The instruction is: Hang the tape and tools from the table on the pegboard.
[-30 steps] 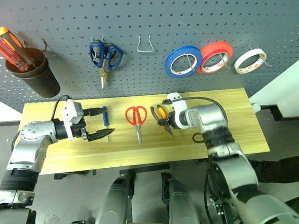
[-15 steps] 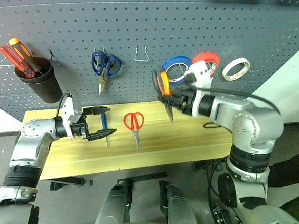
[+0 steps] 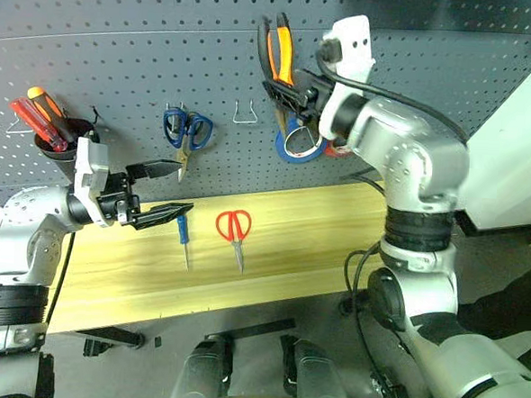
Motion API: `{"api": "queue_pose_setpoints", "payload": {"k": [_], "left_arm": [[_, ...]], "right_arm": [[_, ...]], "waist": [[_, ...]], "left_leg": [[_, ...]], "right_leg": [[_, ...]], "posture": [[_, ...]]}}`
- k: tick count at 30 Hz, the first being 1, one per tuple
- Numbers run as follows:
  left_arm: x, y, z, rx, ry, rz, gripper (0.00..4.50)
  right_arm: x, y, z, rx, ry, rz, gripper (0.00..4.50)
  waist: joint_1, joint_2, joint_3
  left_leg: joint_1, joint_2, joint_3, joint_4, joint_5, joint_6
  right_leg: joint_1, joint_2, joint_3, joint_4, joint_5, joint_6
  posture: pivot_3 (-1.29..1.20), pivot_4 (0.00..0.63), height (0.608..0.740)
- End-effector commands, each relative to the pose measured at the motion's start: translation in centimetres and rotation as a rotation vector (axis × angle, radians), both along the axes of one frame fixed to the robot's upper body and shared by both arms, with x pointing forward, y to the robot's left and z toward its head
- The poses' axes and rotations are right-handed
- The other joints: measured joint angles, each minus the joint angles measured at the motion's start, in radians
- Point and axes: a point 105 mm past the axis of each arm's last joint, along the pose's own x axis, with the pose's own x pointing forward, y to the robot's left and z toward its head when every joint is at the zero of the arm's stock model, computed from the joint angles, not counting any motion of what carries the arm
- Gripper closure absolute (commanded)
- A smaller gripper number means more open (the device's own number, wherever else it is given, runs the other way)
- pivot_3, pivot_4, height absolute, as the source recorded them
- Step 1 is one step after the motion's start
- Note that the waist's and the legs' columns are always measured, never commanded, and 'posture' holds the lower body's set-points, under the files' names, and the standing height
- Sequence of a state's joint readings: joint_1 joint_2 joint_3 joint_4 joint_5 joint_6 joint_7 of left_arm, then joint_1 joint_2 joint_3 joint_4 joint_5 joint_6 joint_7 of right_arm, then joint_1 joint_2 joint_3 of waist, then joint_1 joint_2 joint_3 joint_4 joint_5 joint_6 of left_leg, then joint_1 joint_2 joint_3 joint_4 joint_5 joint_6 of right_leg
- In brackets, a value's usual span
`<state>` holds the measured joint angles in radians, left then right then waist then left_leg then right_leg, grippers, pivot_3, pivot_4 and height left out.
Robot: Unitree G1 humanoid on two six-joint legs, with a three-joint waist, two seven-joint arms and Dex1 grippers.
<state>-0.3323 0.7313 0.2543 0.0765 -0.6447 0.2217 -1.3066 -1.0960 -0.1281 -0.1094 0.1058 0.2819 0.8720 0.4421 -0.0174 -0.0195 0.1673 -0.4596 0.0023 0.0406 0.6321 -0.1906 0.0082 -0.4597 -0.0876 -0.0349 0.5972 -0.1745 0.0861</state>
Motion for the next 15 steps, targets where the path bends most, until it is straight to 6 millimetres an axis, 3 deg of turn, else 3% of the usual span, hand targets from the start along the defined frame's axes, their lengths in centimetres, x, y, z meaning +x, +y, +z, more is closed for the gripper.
{"api": "queue_pose_setpoints", "payload": {"k": [1, 7, 15], "left_arm": [[-0.4, 1.0, 2.3, -0.036, -0.082, 0.046, 0.0], [-0.5, 1.3, 3.7, -0.078, -0.108, 0.083, 0.0], [-0.8, 1.7, 5.9, -0.138, -0.13, 0.122, 0.0]], "right_arm": [[0.2, 1.9, 3.2, 0.041, -0.129, 0.009, 2.31], [1.3, 3.8, 3.6, 0.059, -0.16, 0.009, 2.31], [2.5, 4.8, 3.9, 0.074, -0.191, -0.031, 2.31]], "waist": [[0.002, 0.0, -0.001], [0.01, -0.004, -0.012], [0.011, -0.005, -0.026]], "left_leg": [[0.0, 0.0, 0.0, 0.0, 0.0, 0.0], [0.0, 0.0, 0.0, 0.0, 0.001, -0.001], [0.001, 0.0, 0.0, -0.001, 0.001, -0.002]], "right_leg": [[0.0, 0.0, 0.0, 0.0, 0.0, 0.0], [0.0, 0.0, 0.0, 0.0, 0.0, 0.0], [0.0, 0.001, 0.0, 0.001, 0.0, 0.0]], "posture": [[0.1, 0.033, 0.74], [0.14, 0.025, 0.74], [0.17, 0.022, 0.74]]}}
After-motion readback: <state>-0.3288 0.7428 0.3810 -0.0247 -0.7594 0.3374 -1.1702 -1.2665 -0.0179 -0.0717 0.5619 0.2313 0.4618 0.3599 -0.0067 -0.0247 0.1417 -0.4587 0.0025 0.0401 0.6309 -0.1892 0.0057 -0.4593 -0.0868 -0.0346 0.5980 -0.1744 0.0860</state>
